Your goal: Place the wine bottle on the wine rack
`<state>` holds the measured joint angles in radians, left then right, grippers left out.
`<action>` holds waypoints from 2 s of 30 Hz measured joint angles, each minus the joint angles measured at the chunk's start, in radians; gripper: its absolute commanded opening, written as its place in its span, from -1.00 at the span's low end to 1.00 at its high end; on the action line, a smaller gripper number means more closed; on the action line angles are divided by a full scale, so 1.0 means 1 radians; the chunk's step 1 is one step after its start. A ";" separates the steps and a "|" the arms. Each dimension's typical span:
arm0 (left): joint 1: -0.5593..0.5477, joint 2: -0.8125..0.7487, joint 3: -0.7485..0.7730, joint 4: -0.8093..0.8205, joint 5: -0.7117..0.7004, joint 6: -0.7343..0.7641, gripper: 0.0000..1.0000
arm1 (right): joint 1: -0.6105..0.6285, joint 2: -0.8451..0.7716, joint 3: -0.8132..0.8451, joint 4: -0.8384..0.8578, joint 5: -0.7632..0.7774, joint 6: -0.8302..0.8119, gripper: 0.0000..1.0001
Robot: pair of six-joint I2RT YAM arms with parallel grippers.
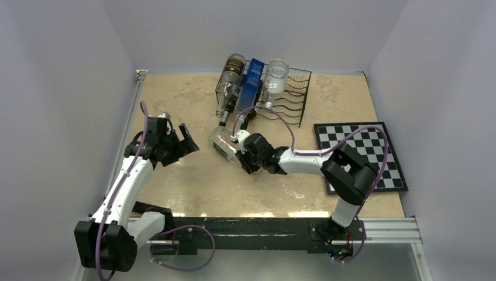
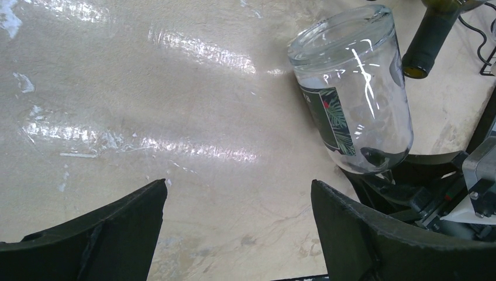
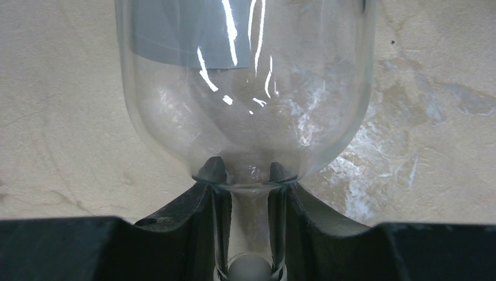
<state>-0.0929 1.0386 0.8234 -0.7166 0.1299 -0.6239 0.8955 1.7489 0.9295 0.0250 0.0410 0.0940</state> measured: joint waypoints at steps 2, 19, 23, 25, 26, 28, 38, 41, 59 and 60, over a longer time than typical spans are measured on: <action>0.000 -0.009 0.001 -0.007 0.000 0.000 0.93 | -0.002 0.000 0.000 0.001 0.019 -0.001 -0.88; 0.000 -0.050 0.021 -0.025 -0.038 0.001 0.92 | -0.011 -0.027 0.006 -0.039 0.016 -0.099 -1.00; 0.000 -0.050 0.027 -0.027 -0.056 0.002 0.93 | -0.013 -0.151 -0.045 -0.145 -0.011 -0.112 -1.00; 0.000 -0.050 0.029 -0.029 -0.061 0.007 0.93 | -0.013 -0.220 -0.055 -0.214 -0.027 -0.114 -1.00; 0.000 -0.050 0.030 -0.029 -0.063 0.007 0.93 | -0.013 -0.250 -0.055 -0.244 -0.034 -0.116 -1.00; 0.000 -0.049 0.033 -0.030 -0.066 0.007 0.93 | -0.012 -0.309 -0.055 -0.290 -0.040 -0.121 -1.00; 0.000 -0.041 0.039 -0.030 -0.071 0.007 0.93 | -0.011 -0.525 -0.039 -0.427 -0.059 -0.132 -1.00; 0.000 -0.041 0.039 -0.030 -0.072 0.007 0.92 | -0.011 -0.570 -0.013 -0.460 -0.050 -0.130 -1.00; 0.000 -0.053 0.044 -0.030 -0.063 0.017 0.93 | -0.285 -0.539 0.251 -0.428 0.232 0.130 -1.00; 0.000 -0.055 0.044 -0.030 -0.063 0.018 0.92 | -0.313 -0.527 0.252 -0.421 0.258 0.162 -1.00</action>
<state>-0.0929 0.9840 0.8677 -0.7467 0.0669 -0.6064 0.5823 1.2217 1.1816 -0.3962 0.2989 0.2558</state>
